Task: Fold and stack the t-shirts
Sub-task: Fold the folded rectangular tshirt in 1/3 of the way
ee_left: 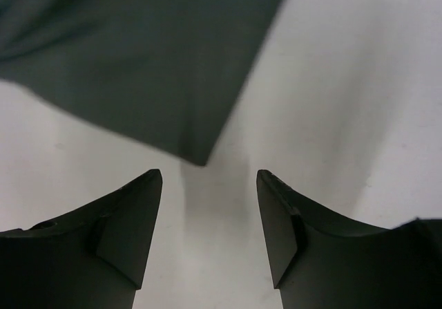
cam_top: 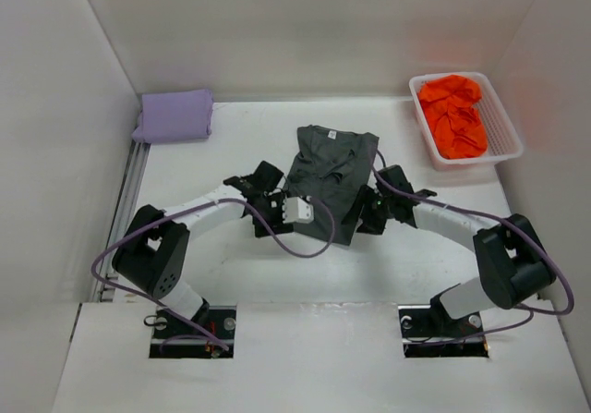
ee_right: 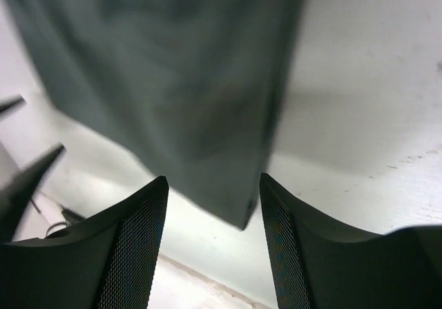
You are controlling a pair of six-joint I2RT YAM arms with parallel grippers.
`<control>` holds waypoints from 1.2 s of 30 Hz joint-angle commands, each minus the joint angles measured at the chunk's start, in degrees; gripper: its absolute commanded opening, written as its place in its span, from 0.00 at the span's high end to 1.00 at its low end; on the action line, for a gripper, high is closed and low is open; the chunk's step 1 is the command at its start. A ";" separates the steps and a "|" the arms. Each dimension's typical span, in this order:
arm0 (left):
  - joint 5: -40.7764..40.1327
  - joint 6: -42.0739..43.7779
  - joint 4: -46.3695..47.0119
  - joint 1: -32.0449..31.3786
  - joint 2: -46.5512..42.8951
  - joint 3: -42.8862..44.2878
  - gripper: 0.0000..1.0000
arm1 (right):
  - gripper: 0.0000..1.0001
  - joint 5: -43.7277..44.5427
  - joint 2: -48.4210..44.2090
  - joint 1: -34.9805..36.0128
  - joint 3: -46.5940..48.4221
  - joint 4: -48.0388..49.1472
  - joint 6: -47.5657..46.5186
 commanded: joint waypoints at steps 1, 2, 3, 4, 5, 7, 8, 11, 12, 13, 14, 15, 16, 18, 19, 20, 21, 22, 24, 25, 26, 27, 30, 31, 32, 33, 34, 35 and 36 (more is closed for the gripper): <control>-0.77 4.94 8.43 -2.11 -1.69 -4.19 0.43 | 0.39 0.97 1.15 0.71 -2.41 8.53 6.82; -1.73 4.94 9.58 -2.46 -1.08 -4.54 0.43 | 0.40 0.88 1.50 1.23 -2.67 8.97 7.35; -2.35 4.77 10.55 -2.64 -0.64 -4.63 0.43 | 0.40 0.70 1.94 2.20 -3.03 9.41 7.88; -2.71 4.42 11.08 -2.64 -0.20 -4.72 0.44 | 0.40 0.62 2.47 3.16 -3.29 9.59 8.41; -2.88 4.07 11.26 -2.64 -0.02 -4.72 0.44 | 0.40 0.61 2.82 4.13 -3.55 9.85 8.93; -3.06 3.36 11.35 -2.64 -0.02 -4.72 0.44 | 0.41 0.35 3.44 5.63 -4.43 10.64 10.25; -3.15 3.10 11.35 -2.55 -0.28 -4.81 0.44 | 0.43 0.18 3.61 6.16 -4.96 11.34 10.95; -3.50 2.84 10.73 -1.94 -1.42 -5.25 0.44 | 0.56 -1.22 4.23 6.78 -6.71 13.72 12.80; -3.59 2.75 10.47 -1.59 -1.95 -5.42 0.44 | 0.65 -1.84 4.49 6.69 -7.16 14.33 12.98; -3.59 2.75 10.12 -1.50 -2.56 -5.77 0.44 | 0.73 -2.37 4.76 6.69 -7.59 14.60 13.07; -3.68 2.92 9.51 -1.50 -3.35 -6.12 0.44 | 0.81 -2.63 4.76 6.52 -8.03 14.69 12.81; -3.85 3.18 8.89 -1.85 -4.23 -6.56 0.44 | 0.87 -2.81 4.41 5.90 -8.39 14.43 12.46; -4.29 3.45 8.19 -2.37 -5.02 -7.00 0.44 | 0.91 -2.99 3.80 4.51 -8.83 13.99 11.58; -4.90 3.80 7.13 -4.30 -6.60 -7.88 0.44 | 0.96 -3.69 2.22 1.96 -10.05 12.59 9.74; -5.17 3.89 6.69 -5.53 -7.22 -8.41 0.44 | 0.96 -3.87 1.34 0.46 -10.76 11.45 8.34; -5.43 3.89 6.43 -7.19 -7.66 -9.02 0.44 | 0.96 -4.13 0.46 -0.86 -11.46 10.31 7.02; -5.70 3.89 6.34 -8.95 -7.93 -9.64 0.44 | 0.96 -4.31 -0.51 -2.09 -12.16 8.90 5.61; -6.05 3.89 6.34 -10.97 -8.10 -10.16 0.44 | 0.96 -4.57 -1.21 -3.32 -12.69 7.50 4.03; -6.75 3.80 6.77 -15.45 -8.19 -11.13 0.44 | 0.92 -6.06 -2.09 -5.25 -13.48 5.12 1.04; -7.10 3.80 7.12 -17.65 -8.02 -11.48 0.44 | 0.88 -6.85 -2.36 -6.05 -13.66 4.15 -0.45; -7.45 3.89 7.56 -19.58 -7.58 -11.75 0.44 | 0.84 -7.46 -2.45 -6.84 -13.58 3.19 -1.86; -7.80 3.89 8.44 -21.17 -7.14 -12.01 0.44 | 0.79 -7.82 -2.54 -7.80 -13.23 2.13 -3.35; -9.21 3.98 12.56 -23.38 -5.21 -11.67 0.44 | 0.57 -8.52 -2.54 -9.74 -11.39 -0.59 -7.13; -9.74 4.06 14.06 -23.12 -4.51 -11.14 0.44 | 0.55 -8.44 -2.88 -9.75 -10.68 -1.30 -7.67; -10.18 4.33 15.11 -22.68 -3.72 -10.53 0.44 | 0.53 -8.26 -3.15 -9.66 -10.07 -1.65 -7.76; -10.62 4.76 15.91 -21.90 -3.01 -10.09 0.44 | 0.52 -8.18 -3.41 -9.66 -9.80 -1.83 -7.67; -10.88 5.38 16.35 -21.19 -2.31 -9.65 0.44 | 0.51 -7.91 -3.68 -9.57 -9.62 -1.92 -7.24; -11.14 6.08 16.70 -20.32 -1.52 -9.29 0.44 | 0.51 -7.82 -3.94 -9.22 -9.62 -1.75 -6.62; -11.41 6.78 17.06 -19.61 -0.90 -9.20 0.44 | 0.51 -7.82 -4.20 -9.04 -9.97 -1.48 -6.10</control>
